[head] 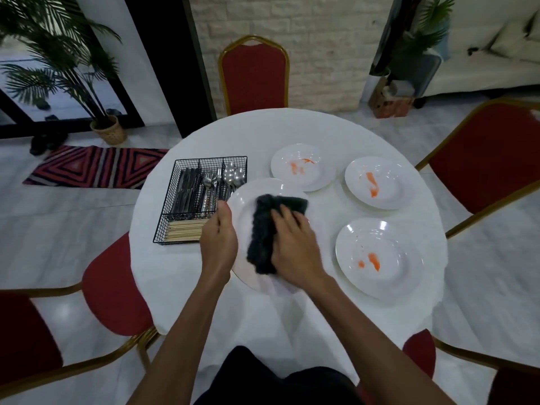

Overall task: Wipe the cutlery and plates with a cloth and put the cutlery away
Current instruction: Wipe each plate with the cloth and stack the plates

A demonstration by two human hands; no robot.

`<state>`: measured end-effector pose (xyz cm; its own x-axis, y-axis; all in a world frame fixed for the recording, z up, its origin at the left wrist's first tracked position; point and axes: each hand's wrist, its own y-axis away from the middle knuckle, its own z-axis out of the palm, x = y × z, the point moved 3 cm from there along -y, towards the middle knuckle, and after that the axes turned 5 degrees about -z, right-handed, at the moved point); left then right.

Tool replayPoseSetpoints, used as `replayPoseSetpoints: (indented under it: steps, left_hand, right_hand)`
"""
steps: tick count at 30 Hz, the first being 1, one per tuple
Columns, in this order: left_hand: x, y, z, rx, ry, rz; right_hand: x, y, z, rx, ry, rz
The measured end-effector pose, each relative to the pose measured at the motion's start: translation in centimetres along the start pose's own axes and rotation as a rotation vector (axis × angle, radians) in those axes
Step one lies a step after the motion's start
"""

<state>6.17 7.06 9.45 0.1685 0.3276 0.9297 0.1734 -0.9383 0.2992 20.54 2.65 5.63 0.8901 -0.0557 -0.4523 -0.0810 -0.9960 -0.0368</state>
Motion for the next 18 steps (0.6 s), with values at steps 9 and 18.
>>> replayPoseSetpoints:
  steps: [9,18]
  left_hand:
    - [-1.0,-0.4,-1.5,0.033,0.028,-0.034]
    - [-1.1,-1.5,-2.6,-0.053,0.113,-0.031]
  right_hand:
    - [-6.1,3.9,1.2,-0.104,-0.409,-0.13]
    - [0.9,4.4,0.1,0.162,0.184,-0.137]
